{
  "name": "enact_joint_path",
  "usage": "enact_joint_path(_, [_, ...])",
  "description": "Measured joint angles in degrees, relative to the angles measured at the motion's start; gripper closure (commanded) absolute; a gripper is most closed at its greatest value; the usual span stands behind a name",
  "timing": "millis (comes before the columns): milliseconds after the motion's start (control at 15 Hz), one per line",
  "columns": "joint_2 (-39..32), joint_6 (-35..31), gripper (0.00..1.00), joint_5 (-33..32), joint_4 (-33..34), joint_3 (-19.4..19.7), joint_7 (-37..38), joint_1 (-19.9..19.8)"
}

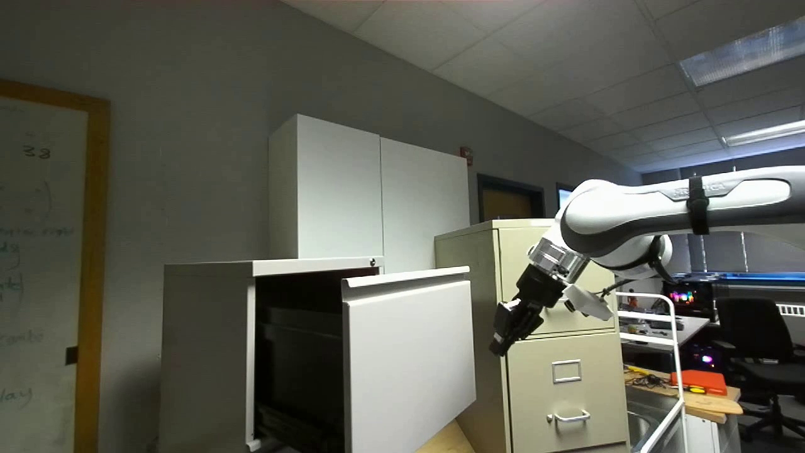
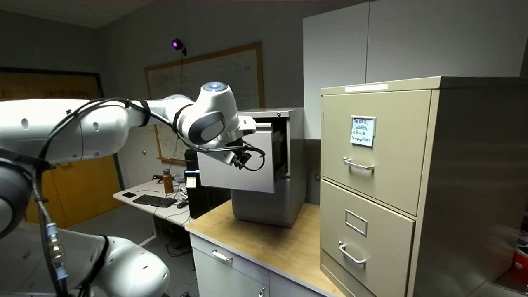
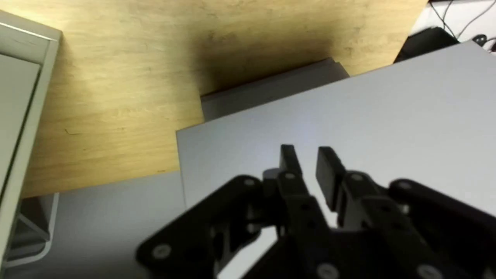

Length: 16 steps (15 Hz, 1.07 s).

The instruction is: Close the top drawer of the left cabinet

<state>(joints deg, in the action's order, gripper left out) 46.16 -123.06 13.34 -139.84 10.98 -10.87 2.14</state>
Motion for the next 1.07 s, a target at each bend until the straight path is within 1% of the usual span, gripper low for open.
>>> enact_joint_path(267, [-0.2,-4.5,0.99,3.2,1.1,-0.4,0.0,4.5])
enact_joint_path(533, [-2.0,-8.6,0.99,4.5,3.1,-1.2,0.0,8.1])
enact_joint_path(800, [-7.1,-13.1,0.99,5.2,5.6,-2.1,0.0,10.9])
enact_joint_path(1067, [-12.3,-14.8,1.00,5.9,9.3,-2.5,0.0,11.9])
